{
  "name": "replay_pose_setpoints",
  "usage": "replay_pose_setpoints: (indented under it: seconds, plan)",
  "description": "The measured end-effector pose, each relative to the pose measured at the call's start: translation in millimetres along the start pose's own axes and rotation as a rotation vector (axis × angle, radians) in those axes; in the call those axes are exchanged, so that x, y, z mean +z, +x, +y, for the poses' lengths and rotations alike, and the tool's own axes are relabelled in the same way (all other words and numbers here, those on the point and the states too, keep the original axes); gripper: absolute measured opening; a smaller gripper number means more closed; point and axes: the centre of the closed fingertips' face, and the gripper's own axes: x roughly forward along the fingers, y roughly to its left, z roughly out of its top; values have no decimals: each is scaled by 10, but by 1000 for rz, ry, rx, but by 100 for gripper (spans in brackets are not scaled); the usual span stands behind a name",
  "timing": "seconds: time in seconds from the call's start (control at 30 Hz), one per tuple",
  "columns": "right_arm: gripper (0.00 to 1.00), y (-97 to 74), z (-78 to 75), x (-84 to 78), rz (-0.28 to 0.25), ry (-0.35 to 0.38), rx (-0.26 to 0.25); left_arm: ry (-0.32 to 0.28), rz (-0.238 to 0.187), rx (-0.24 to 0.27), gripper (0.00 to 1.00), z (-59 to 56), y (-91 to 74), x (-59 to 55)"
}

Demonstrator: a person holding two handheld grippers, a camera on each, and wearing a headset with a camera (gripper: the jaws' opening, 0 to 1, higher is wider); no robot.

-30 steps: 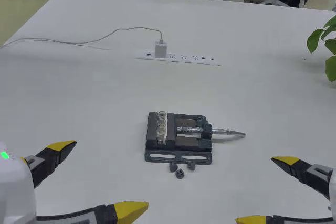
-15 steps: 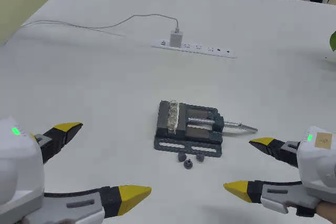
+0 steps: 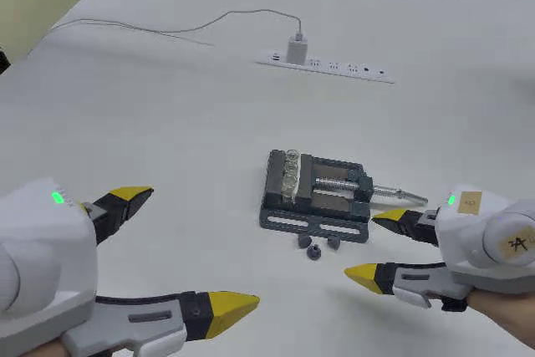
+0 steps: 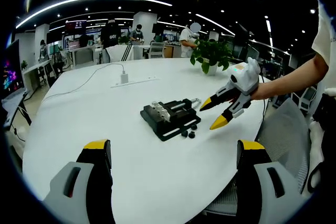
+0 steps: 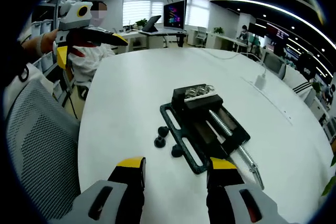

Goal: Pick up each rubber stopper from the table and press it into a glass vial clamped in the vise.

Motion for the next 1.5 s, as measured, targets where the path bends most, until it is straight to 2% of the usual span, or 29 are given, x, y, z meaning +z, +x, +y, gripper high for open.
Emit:
replay_pose_setpoints:
  seconds: [0.17,0.6,1.1,1.5]
  plan:
    - [32,94,-6,-19,13,-38,6,-6,0,-1,99,-4,6,7]
    - [17,233,16,-6,19,-103,5,-27,2,-7,99,-33,21,-23]
    - [9,330,18,-12,31,-157,-10,-42,4,1,99,7,4,-56]
    - [9,343,21,-26,29,-171,-5,-46,1,1,99,9,13,-64]
